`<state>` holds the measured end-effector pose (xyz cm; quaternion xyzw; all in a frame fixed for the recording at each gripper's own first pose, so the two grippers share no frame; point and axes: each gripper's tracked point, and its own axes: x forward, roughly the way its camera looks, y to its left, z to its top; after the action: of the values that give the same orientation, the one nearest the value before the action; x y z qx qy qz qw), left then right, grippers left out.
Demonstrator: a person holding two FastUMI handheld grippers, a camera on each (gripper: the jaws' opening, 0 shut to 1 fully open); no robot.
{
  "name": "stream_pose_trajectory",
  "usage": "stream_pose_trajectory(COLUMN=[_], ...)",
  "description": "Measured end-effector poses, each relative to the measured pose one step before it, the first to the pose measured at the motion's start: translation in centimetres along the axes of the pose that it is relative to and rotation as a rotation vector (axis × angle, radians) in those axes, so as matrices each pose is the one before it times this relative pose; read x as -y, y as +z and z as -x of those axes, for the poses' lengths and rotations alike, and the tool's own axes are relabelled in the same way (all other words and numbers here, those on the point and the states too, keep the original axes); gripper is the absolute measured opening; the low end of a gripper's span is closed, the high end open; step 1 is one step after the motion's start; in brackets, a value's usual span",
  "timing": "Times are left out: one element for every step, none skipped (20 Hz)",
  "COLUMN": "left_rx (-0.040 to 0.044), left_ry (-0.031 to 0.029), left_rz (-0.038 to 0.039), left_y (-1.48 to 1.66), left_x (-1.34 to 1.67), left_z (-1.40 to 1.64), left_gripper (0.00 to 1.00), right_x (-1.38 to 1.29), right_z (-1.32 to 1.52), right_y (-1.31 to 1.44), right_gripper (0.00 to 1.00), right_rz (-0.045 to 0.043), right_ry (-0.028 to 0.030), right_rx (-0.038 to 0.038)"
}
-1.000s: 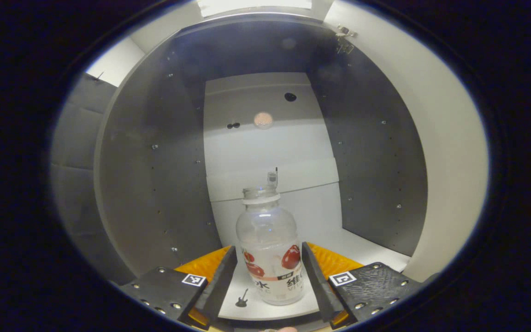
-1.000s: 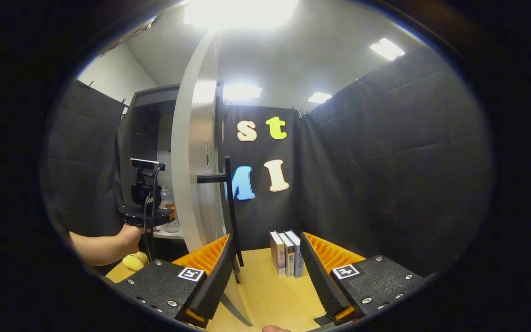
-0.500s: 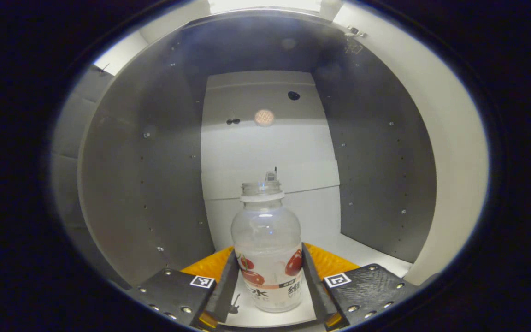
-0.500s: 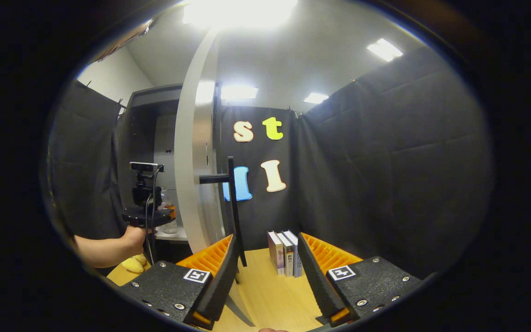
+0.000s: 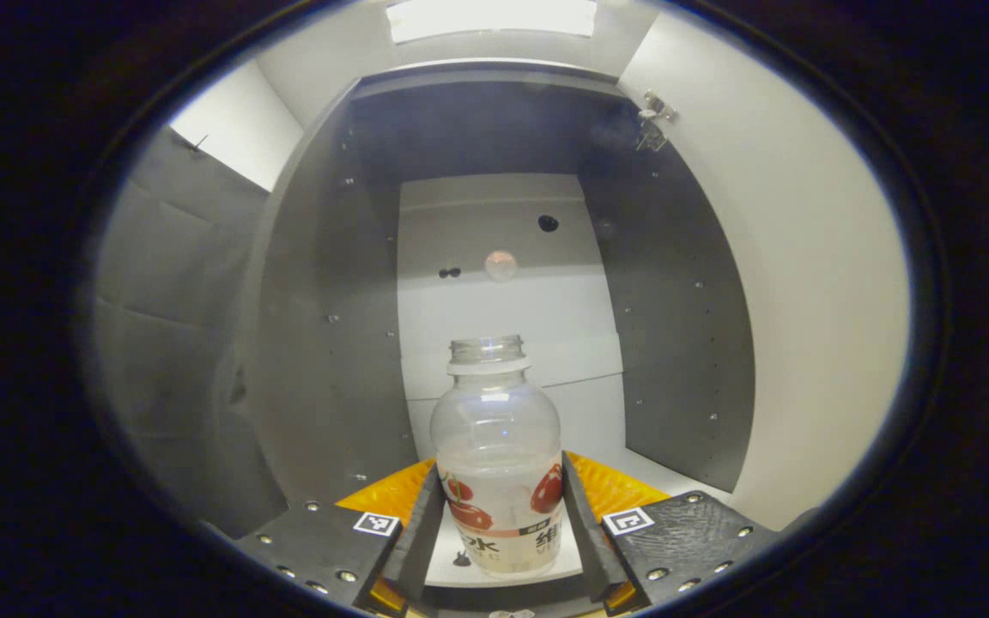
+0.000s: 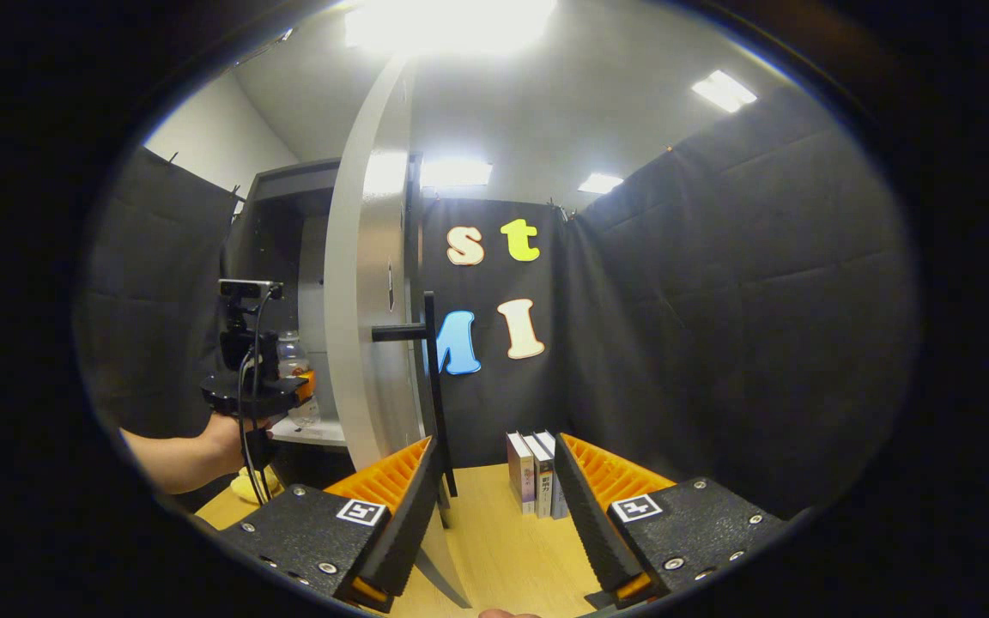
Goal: Open the cabinet door with the right hand, grasp the bottle in the cabinet with the left hand and place it on the coaster, then close the cabinet door with the right hand.
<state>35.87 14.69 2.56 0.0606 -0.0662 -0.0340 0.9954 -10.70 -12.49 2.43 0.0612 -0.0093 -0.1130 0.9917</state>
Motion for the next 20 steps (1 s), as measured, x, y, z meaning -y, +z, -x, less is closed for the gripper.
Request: stream_pose_trajectory(left_rx=[-0.00052, -0.00529, -0.01802, -0.00792, 0.00163, 0.00469, 0.00361, 0.00644, 0.00448, -0.006, -0.02176, -0.01809, -0.0081, -0.0061, -0.00632, -0.00529, -0.00957, -0.00849, -0.00682, -0.00747], left_ry=[0.00131, 0.00559, 0.01244, 0.01029, 0.00924, 0.01368, 0.01727, 0.0158, 0.01485, 0.01442, 0.01146, 0.01379, 0.01339, 0.01521, 0.01626, 0.01318, 0.01707, 0.01524, 0.0142, 0.0014], left_rz=[-0.00009, -0.00253, -0.00265, 0.00529, 0.01015, 0.00255, -0.00423, -0.00379, -0.00397, -0.00659, -0.00495, 0.00389, 0.0124, 0.01134, 0.00695, 0.00331, 0.0016, 0.00681, 0.01155, 0.01595], left_y=[0.336, 0.032, -0.094, -0.071, 0.264, 0.213, 0.12, 0.094, 0.146, -0.181, -0.608, -1.103, -0.374, -0.486, -0.692, -0.762, -0.933, -1.239, -1.015, -1.273], left_x=[-0.085, -0.332, -0.473, -0.224, -0.201, -0.434, -0.405, -0.238, -0.228, -0.392, -0.342, -0.725, -0.306, -0.402, -0.526, -0.576, -0.622, -0.651, -0.526, -0.531], left_z=[0.8, 0.912, 0.969, 0.997, 0.709, 0.946, 0.817, 1.002, 0.748, 0.843, 0.763, 1.135, 0.562, 0.966, 1.103, 1.117, 0.923, 0.941, 0.728, 0.803], left_gripper=[0.77, 0.77, 0.77, 0.76, 0.65, 0.65, 0.65, 0.65, 0.76, 0.71, 0.71, 0.7, 0.71, 0.71, 0.71, 0.71, 0.71, 0.71, 0.71, 0.71], right_x=[0.323, 0.061, -0.236, -0.118, 0.212, 0.167, 0.119, 0.05, 0.146, 0.246, 0.225, 0.145, 0.135, 0.077, 0.13, -0.042, -0.357, -0.198, -0.013, -0.062], right_z=[0.02, 0.072, 0.095, 0.191, 0.186, 0.284, 0.287, 0.273, 0.216, 0.232, 0.09, 0.089, 0.14, 0.039, 0.009, 0.152, 0.072, 0.239, 0.31, 0.31], right_y=[0.063, -0.132, -0.311, -0.279, -0.267, -0.142, 0.015, 0.102, -0.221, -0.263, -0.406, -0.321, -0.482, -0.472, -0.411, -0.409, -0.74, -0.771, -0.695, -0.567], right_gripper=[0.81, 0.82, 0.82, 0.82, 0.84, 0.84, 0.85, 0.85, 0.85, 0.85, 0.85, 0.85, 0.85, 0.85, 0.85, 0.84, 0.85, 0.86, 0.86, 0.86], right_rz=[0.00211, -0.00429, -0.00808, -0.00494, -0.00019, 0.00092, -0.00061, -0.00169, 0.00098, 0.00138, -0.00121, -0.00333, -0.00316, -0.0048, -0.00165, -0.00294, -0.00103, 0.01012, 0.02074, 0.02447], right_ry=[0.00049, 0.01084, 0.02193, 0.02075, 0.01609, 0.01349, 0.01454, 0.01667, 0.01234, 0.00999, 0.01155, 0.01027, 0.00881, 0.00938, 0.0054, 0.01078, 0.01524, 0.01397, 0.01044, 0.00865], right_rx=[0.00012, -0.00401, -0.005, -0.00894, -0.00768, -0.00418, 0.00049, 0.00367, -0.00197, -0.00615, -0.00634, -0.00563, -0.01037, -0.00919, -0.00676, -0.00973, -0.01461, -0.01707, -0.0143, -0.00698])
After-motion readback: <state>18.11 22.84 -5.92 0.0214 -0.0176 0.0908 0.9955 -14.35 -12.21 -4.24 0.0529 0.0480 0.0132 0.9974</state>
